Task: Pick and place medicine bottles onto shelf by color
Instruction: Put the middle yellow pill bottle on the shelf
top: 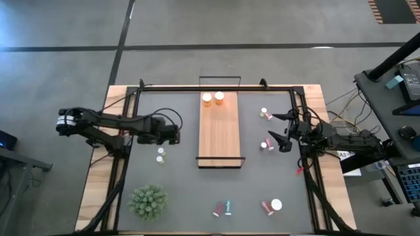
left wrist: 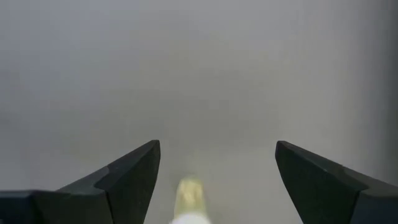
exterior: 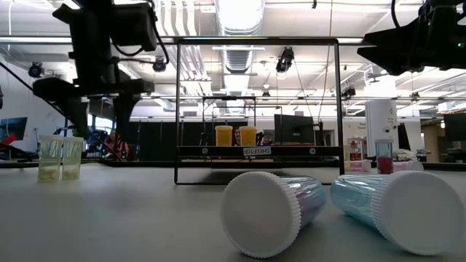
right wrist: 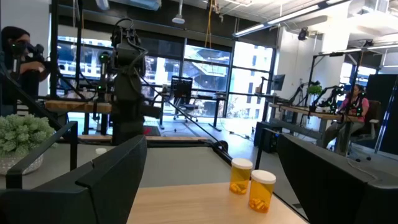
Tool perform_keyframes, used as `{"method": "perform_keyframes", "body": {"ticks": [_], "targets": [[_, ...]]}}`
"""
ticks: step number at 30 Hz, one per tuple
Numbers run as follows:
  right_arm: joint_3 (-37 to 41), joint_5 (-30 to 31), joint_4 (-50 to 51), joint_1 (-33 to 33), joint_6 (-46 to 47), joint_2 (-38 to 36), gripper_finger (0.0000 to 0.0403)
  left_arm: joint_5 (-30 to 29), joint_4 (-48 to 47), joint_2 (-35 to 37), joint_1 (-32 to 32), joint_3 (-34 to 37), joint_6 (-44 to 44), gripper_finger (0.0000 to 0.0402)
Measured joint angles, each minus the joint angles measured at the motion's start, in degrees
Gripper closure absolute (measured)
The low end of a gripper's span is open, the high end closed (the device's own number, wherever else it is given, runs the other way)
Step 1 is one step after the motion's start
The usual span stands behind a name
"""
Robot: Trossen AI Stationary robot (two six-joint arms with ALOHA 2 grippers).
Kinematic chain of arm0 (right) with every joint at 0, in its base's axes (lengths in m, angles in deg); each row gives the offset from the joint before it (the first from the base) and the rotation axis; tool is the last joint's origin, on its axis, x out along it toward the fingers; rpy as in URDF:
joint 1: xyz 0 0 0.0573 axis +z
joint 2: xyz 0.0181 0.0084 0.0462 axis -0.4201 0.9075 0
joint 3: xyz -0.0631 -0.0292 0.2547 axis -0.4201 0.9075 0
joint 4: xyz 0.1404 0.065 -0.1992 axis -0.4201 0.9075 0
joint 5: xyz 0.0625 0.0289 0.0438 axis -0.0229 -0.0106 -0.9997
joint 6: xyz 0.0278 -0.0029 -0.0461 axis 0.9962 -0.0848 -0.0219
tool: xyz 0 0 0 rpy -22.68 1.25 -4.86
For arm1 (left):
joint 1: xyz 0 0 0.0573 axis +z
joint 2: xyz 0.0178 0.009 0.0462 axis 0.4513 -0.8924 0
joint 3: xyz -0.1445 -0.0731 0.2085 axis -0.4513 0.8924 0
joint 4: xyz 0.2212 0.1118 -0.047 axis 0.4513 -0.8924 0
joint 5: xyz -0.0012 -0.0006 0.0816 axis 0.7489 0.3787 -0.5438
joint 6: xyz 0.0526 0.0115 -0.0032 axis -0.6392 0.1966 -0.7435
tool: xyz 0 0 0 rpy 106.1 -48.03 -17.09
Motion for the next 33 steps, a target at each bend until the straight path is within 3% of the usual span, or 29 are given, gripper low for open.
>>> {"method": "perform_keyframes", "body": {"ticks": [6, 10, 24, 33], "targets": [[0.0, 0.0, 0.0, 0.0, 0.0, 0.0, 0.0053, 9.5, -0.4, 0.0, 0.0, 2.1, 4.5, 0.01], [0.0, 0.0, 0.0, 0.0, 0.0, 0.0, 0.0053, 12.9, -0.4, 0.0, 0.0, 2.2, 5.3, 0.01], [0.0, 0.0, 0.0, 0.0, 0.0, 0.0, 0.0053, 13.9, -1.9, -0.2, -0.5, 2.2, 10.4, 0.0104], [0.0, 0.0, 0.0, 0.0, 0.0, 0.0, 0.0053, 13.9, -1.3, -3.4, -0.5, 2.2, 9.8, 0.0175]]}}
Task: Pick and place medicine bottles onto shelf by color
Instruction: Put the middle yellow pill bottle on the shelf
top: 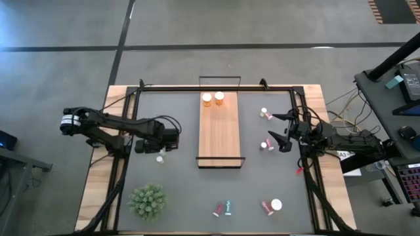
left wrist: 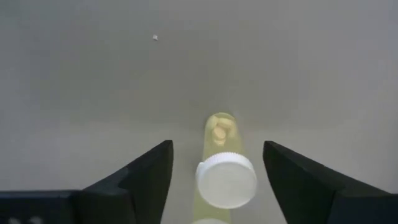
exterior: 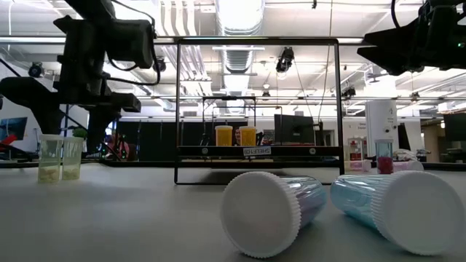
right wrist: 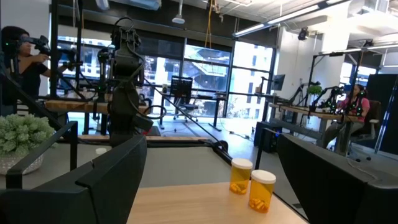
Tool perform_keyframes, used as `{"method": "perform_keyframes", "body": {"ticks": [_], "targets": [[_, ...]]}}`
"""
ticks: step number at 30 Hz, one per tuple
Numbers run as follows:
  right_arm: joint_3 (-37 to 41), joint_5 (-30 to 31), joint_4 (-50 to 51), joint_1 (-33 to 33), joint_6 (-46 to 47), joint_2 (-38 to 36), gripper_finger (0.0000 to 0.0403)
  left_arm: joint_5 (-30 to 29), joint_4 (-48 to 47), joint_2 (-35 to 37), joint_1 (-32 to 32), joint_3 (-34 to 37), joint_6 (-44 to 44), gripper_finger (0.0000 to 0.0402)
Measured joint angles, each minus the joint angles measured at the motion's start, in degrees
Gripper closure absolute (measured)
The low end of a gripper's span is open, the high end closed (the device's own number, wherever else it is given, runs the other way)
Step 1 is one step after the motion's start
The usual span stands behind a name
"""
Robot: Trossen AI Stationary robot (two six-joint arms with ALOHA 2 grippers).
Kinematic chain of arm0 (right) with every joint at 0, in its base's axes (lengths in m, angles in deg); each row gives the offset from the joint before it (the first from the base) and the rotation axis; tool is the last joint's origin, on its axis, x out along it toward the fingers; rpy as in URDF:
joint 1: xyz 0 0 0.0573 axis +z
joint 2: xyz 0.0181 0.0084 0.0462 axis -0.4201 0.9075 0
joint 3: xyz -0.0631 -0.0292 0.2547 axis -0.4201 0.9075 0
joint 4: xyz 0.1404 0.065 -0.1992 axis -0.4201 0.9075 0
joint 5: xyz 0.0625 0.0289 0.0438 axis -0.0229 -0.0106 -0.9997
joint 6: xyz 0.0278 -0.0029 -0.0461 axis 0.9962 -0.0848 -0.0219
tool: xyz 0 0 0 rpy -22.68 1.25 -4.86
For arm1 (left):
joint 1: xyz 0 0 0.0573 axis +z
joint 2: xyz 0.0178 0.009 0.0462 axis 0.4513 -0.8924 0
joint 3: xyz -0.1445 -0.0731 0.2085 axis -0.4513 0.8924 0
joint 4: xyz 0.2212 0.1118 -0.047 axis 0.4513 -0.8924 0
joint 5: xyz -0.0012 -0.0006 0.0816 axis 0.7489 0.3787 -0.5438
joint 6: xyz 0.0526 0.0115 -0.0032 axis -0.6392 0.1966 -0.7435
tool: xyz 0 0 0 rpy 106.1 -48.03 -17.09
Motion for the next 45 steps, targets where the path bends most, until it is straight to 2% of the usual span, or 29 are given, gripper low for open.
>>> {"method": "perform_keyframes", "body": {"ticks": [18, 24, 31, 37, 45], "targets": [[0.0, 0.0, 0.0, 0.0, 0.0, 0.0, 0.0053, -0.1, 0.6, -0.5, 0.0, -0.1, -1.3, 0.0309], [0.0, 0.0, 0.0, 0.0, 0.0, 0.0, 0.0053, -0.5, 0.5, -0.5, 0.1, -0.4, -1.5, 0.03], [0.0, 0.0, 0.0, 0.0, 0.0, 0.0, 0.0053, -4.0, -1.4, -0.5, 1.1, -3.2, -4.2, 0.0296], [0.0, 0.0, 0.0, 0.0, 0.0, 0.0, 0.0053, -9.0, -3.5, -1.2, 3.6, -7.5, -10.8, 0.0295], [0.0, 0.0, 0.0, 0.0, 0.0, 0.0, 0.0053, -9.8, -5.7, -8.8, 8.0, -15.5, -23.6, 0.0295]]}}
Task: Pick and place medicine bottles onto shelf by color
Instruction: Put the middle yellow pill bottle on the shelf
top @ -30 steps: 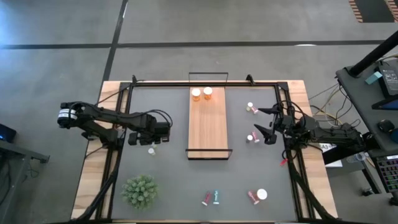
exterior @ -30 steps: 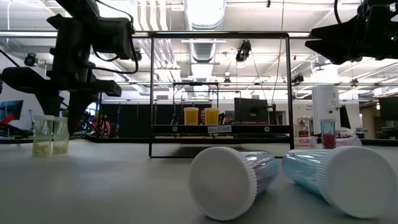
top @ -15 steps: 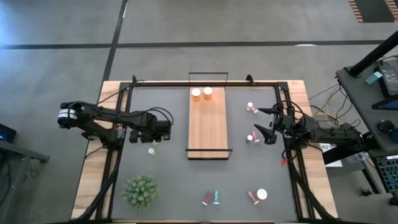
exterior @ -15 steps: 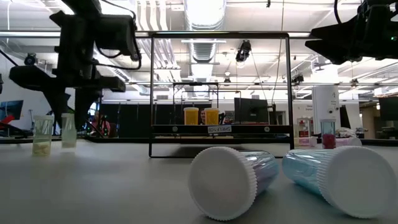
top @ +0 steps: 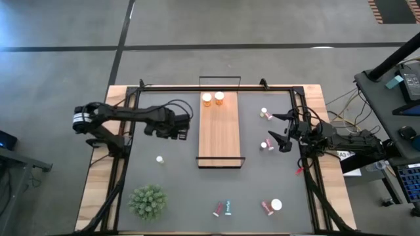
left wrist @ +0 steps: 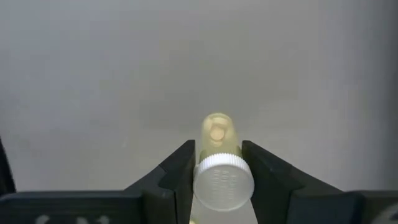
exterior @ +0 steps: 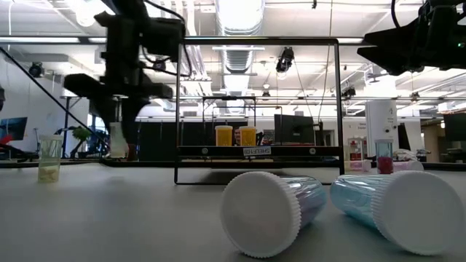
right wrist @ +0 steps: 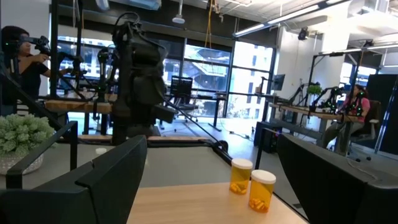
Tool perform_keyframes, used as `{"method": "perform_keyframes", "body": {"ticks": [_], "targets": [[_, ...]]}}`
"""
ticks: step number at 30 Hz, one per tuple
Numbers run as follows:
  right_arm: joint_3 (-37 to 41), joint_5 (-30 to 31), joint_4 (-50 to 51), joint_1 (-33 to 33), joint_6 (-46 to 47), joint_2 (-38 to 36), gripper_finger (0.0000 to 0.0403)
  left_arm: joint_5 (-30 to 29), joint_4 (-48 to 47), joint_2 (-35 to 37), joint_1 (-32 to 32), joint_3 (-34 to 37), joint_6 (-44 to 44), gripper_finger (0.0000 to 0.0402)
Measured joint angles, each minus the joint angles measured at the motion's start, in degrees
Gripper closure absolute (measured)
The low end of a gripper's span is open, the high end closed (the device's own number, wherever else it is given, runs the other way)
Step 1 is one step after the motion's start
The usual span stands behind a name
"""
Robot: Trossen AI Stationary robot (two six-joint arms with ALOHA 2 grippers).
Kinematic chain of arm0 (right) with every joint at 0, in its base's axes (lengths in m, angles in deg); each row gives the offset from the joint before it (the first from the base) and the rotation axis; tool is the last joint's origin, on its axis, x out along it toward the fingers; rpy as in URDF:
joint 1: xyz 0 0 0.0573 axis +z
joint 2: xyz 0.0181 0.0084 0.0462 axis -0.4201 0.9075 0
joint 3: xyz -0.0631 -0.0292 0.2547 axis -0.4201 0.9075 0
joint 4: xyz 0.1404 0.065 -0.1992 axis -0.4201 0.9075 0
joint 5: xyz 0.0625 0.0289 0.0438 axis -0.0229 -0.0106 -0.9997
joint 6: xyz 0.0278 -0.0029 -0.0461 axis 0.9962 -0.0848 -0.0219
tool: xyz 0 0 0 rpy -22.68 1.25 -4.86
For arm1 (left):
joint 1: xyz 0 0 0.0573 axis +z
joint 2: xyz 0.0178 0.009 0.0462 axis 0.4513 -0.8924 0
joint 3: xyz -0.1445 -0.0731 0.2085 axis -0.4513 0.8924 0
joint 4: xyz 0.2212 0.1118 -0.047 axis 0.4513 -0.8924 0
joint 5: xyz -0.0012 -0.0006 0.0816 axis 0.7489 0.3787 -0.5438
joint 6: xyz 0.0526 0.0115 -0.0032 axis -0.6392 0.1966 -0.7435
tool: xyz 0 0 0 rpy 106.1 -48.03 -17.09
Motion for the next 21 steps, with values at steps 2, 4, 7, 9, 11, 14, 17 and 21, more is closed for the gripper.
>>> {"method": "perform_keyframes", "body": {"ticks": [2, 4, 7, 9, 11, 14, 17, 21], "targets": [[0.0, 0.0, 0.0, 0.0, 0.0, 0.0, 0.0053, -0.1, 0.2, -1.9, 0.9, -2.5, -3.8, 0.0295], [0.0, 0.0, 0.0, 0.0, 0.0, 0.0, 0.0053, -0.7, 0.1, -3.4, 1.7, -4.6, -6.6, 0.0295], [0.0, 0.0, 0.0, 0.0, 0.0, 0.0, 0.0053, -1.4, 0.1, -5.4, 2.7, -7.7, -9.5, 0.0295], [0.0, 0.0, 0.0, 0.0, 0.0, 0.0, 0.0053, -1.9, 0.2, -6.5, 3.2, -9.4, -11.1, 0.0295], [0.0, 0.0, 0.0, 0.0, 0.0, 0.0, 0.0053, -2.1, 0.1, -7.5, 3.7, -10.6, -12.6, 0.0295], [0.0, 0.0, 0.0, 0.0, 0.0, 0.0, 0.0053, -2.2, 0.2, -8.8, 3.9, -12.5, -14.6, 0.0295], [0.0, 0.0, 0.0, 0.0, 0.0, 0.0, 0.0053, -2.2, 0.4, -9.8, 4.1, -13.9, -16.3, 0.0295], [0.0, 0.0, 0.0, 0.0, 0.0, 0.0, 0.0053, -2.3, 0.6, -10.9, 4.1, -15.9, -18.4, 0.0295]]}}
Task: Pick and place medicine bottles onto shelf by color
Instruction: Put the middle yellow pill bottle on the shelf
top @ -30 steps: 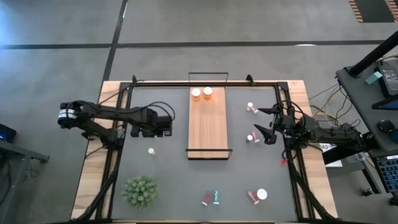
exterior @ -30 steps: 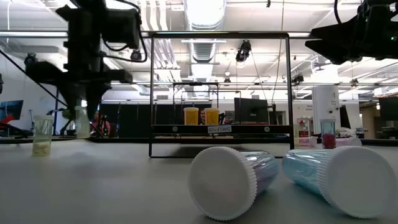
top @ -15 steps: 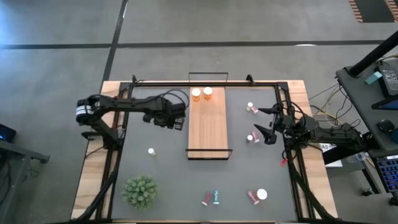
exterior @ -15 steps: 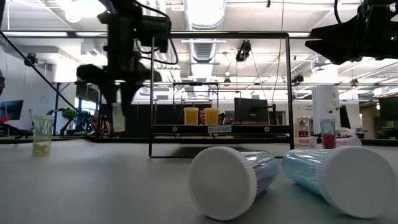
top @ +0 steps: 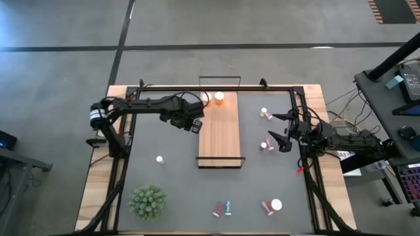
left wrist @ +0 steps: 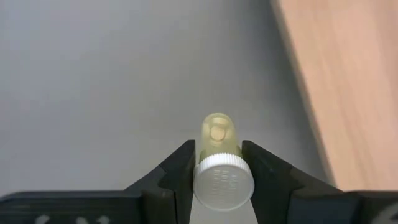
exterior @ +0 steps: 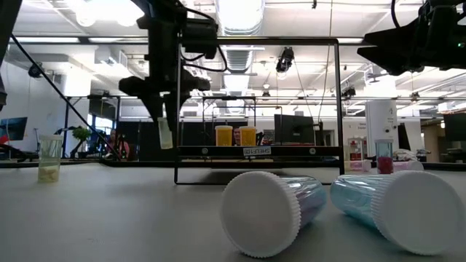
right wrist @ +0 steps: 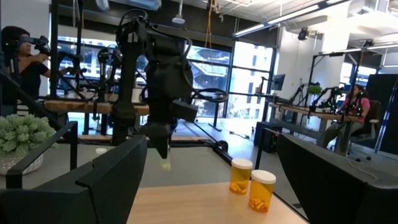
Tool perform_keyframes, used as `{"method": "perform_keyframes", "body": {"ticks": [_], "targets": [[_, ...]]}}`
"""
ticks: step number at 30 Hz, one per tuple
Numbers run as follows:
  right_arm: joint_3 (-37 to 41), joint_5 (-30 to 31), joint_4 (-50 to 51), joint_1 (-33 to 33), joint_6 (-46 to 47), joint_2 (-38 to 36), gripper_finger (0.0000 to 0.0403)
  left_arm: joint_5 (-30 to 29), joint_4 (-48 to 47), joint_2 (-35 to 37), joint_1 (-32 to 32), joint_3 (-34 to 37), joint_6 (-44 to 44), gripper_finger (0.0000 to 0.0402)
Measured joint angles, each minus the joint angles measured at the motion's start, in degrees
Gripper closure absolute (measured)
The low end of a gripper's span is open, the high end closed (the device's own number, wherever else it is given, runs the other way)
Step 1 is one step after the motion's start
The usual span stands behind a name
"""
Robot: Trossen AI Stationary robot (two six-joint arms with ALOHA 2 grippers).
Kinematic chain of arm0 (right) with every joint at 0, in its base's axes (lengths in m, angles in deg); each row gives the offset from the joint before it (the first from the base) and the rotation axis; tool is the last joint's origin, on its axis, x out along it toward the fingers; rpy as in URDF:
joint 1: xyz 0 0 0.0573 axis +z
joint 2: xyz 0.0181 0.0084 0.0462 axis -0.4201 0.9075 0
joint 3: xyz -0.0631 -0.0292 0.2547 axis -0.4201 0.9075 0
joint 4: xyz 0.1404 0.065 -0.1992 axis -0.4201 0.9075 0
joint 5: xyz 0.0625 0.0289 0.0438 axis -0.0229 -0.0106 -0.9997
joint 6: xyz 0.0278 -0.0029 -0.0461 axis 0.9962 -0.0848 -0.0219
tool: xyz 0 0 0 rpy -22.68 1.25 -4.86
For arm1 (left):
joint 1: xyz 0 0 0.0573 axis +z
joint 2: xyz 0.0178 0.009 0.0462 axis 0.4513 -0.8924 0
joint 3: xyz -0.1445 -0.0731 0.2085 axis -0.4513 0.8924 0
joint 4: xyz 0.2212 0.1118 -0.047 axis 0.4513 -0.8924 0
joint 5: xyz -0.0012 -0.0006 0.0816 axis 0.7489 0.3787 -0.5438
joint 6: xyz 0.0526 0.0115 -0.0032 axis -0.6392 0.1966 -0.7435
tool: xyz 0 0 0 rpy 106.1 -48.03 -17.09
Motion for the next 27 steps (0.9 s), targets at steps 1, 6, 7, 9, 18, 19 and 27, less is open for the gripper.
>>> {"method": "perform_keyframes", "body": {"ticks": [1, 6, 7, 9, 18, 19, 27], "targets": [[0.0, 0.0, 0.0, 0.0, 0.0, 0.0, 0.0053, -0.1, 0.1, -0.2, 0.0, -0.5, -0.8, 0.0295], [0.0, 0.0, 0.0, 0.0, 0.0, 0.0, 0.0053, -0.7, 0.8, -2.0, 0.0, -3.0, -4.6, 0.0295], [0.0, 0.0, 0.0, 0.0, 0.0, 0.0, 0.0053, -0.8, 1.2, -2.4, 0.0, -3.5, -5.8, 0.0295], [0.0, 0.0, 0.0, 0.0, 0.0, 0.0, 0.0053, -0.8, 2.1, -3.3, 0.0, -4.6, -8.1, 0.0295], [0.0, 0.0, 0.0, 0.0, 0.0, 0.0, 0.0053, -0.8, 3.2, -8.1, 0.0, -10.3, -16.7, 0.0295], [0.0, 0.0, 0.0, 0.0, 0.0, 0.0, 0.0053, -0.8, 3.2, -8.6, 0.0, -10.9, -17.5, 0.0295], [0.0, 0.0, 0.0, 0.0, 0.0, 0.0, 0.0053, -0.8, 4.4, -10.7, 0.0, -14.1, -21.7, 0.0295]]}}
